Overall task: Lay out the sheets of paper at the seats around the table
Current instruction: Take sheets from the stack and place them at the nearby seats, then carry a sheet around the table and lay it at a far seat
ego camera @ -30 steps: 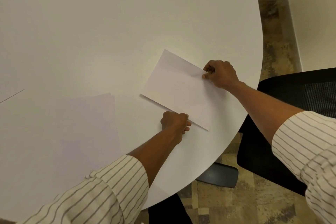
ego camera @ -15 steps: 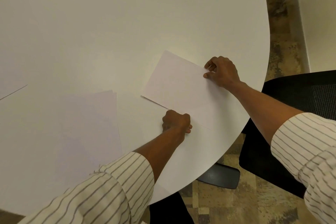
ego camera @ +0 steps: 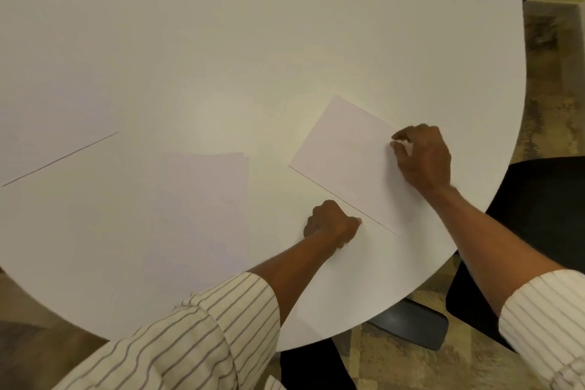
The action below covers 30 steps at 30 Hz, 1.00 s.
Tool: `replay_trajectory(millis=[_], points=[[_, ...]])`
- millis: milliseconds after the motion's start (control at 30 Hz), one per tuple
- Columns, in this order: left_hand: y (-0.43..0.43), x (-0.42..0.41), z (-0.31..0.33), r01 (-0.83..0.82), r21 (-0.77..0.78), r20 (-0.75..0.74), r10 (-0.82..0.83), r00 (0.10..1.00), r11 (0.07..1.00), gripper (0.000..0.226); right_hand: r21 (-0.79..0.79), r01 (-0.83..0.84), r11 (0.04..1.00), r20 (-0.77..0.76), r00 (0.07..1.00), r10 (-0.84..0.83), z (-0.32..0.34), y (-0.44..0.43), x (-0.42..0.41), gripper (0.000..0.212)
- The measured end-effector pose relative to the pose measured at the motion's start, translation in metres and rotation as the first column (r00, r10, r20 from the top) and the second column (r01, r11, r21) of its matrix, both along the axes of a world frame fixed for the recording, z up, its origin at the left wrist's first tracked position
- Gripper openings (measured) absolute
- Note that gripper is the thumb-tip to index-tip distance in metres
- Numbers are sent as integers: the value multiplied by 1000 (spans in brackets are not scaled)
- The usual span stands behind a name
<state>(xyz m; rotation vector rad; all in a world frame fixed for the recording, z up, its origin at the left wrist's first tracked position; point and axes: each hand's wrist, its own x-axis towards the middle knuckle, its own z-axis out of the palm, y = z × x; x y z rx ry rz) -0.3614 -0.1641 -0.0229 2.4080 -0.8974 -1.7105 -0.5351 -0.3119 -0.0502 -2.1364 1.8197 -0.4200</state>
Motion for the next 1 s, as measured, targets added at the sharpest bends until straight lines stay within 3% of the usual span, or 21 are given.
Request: replay_trajectory(millis=[167,300,433,600,733,833,1000], points=[[17,40,6,67,7,109,-68,992,998,59,31,35,999,180,983,-40,4,75,57,8],[34,97,7,-31,-4,164,32,986,999,72,159,28,987,290,954,-73,9,130,107,10],[60,159,3,-159,-34,228,163,960,987,69,302,-4,953,355,929,-109,14,175,151,9],[96,228,23,-304,-57,312,306,899,951,51,500,84,862,348,892,-289,16,210,197,7],[130,269,31,-393,-119,460,402,792,912,32,578,163,800,292,874,-388,22,227,230,17],[152,290,31,-399,-171,489,429,759,901,32,605,208,768,222,883,-414,24,237,249,22],[167,307,29,-375,-151,472,400,785,915,43,594,301,746,93,896,-435,24,255,269,33]])
